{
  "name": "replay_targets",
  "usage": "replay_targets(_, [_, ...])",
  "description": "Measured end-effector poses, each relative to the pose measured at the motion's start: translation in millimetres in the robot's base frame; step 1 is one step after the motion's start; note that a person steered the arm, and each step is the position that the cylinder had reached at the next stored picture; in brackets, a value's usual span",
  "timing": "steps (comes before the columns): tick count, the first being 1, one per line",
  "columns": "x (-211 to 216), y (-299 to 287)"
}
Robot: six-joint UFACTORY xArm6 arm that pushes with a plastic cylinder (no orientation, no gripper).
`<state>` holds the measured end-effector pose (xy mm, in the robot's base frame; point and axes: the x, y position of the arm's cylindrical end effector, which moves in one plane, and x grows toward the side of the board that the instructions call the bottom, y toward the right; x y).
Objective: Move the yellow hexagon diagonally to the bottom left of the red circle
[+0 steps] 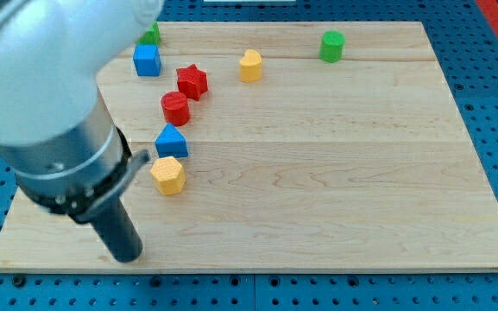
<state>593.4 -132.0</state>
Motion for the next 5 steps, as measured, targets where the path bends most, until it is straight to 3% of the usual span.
replay_targets(1, [-39.5, 39.7])
replay_targets(2, [-93.4, 8.4])
replay_targets(3, [-118.0, -1.6])
replay_targets(5, [-196.8, 6.9])
